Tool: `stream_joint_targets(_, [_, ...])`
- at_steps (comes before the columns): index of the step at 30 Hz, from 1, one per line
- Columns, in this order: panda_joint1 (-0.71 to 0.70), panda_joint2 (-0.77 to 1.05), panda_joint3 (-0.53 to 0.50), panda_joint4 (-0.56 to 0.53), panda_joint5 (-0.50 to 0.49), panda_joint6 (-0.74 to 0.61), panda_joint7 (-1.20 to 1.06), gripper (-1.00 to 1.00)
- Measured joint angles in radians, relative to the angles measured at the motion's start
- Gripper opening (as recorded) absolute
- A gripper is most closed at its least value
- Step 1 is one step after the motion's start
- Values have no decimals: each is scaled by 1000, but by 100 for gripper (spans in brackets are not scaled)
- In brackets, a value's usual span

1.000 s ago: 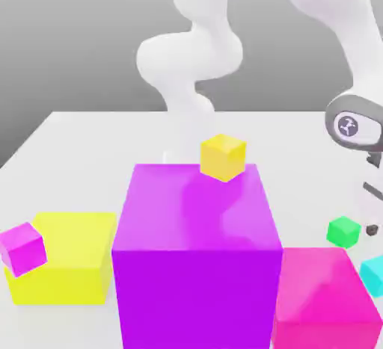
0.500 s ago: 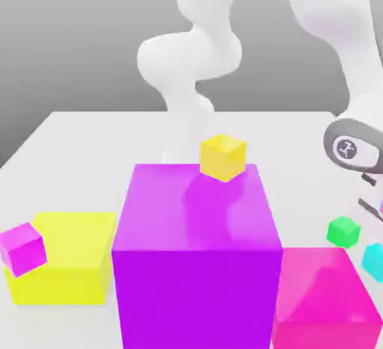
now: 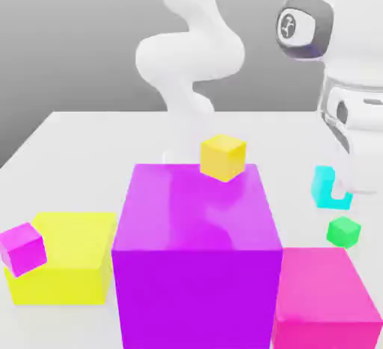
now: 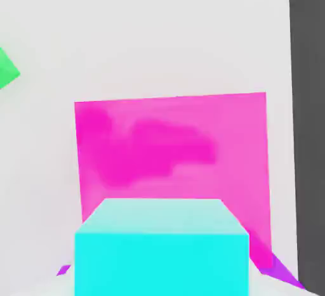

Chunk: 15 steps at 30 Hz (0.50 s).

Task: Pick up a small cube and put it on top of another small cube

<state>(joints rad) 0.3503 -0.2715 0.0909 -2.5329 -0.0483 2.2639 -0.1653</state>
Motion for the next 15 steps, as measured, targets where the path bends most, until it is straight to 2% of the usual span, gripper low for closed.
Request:
stream_joint_targets(12, [-147,-425,-105,-99,33,-330,105,-100])
stream_joint_targets(15, [-165,-434,-112,-168,36,-270,111,-100])
